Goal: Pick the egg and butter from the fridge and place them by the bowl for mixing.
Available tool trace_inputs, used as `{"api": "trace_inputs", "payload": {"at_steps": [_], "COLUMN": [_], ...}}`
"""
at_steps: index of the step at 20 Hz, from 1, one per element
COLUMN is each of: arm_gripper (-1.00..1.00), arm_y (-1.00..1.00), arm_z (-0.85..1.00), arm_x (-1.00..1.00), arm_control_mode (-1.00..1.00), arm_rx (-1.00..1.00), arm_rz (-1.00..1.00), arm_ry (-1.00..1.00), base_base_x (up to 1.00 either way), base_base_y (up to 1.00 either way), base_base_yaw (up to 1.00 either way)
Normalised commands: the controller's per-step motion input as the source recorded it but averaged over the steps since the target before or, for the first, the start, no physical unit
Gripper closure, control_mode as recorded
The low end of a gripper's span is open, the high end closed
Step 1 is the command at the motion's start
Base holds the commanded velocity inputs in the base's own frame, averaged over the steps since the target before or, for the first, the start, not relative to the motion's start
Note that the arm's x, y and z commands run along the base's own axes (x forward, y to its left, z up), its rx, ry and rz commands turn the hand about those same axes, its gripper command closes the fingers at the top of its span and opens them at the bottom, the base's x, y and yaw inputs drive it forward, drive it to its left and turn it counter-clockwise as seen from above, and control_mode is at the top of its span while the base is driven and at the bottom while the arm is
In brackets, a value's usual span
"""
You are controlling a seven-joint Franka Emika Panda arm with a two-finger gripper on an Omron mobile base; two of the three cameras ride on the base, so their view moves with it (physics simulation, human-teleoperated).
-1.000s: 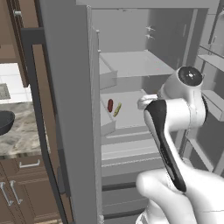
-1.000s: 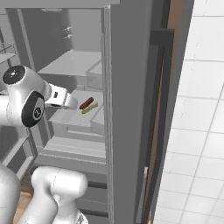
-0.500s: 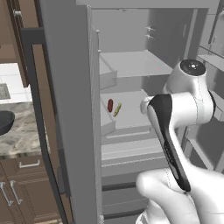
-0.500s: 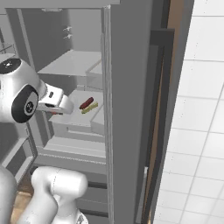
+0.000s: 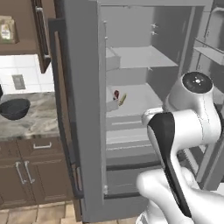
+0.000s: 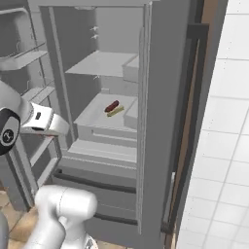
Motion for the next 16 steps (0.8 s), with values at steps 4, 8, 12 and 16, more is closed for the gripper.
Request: {"api": "trace_inputs", "payload": {"at_steps": [4,8,12,16], "arm_gripper": [1.0,1.0,1.0,1.0], "arm_y": [0.0,0.0,0.0,0.0], "arm_z": [0.0,0.0,0.0,0.0], "arm_x": [0.0,0.0,0.0,0.0], "arm_control_mode": [1.0,1.0,1.0,1.0], "arm_rx": [0.0,0.0,0.0,0.0], "arm_rz": [0.0,0.0,0.0,0.0], "arm_ry": [0.0,0.0,0.0,0.0], "base_base_x": [-0.99,-0.57,0.03,0.07], "base_base_y": [0.37,0.92,1.0,1.0], "base_base_yaw": [0.52,0.56,0.14,0.38]}}
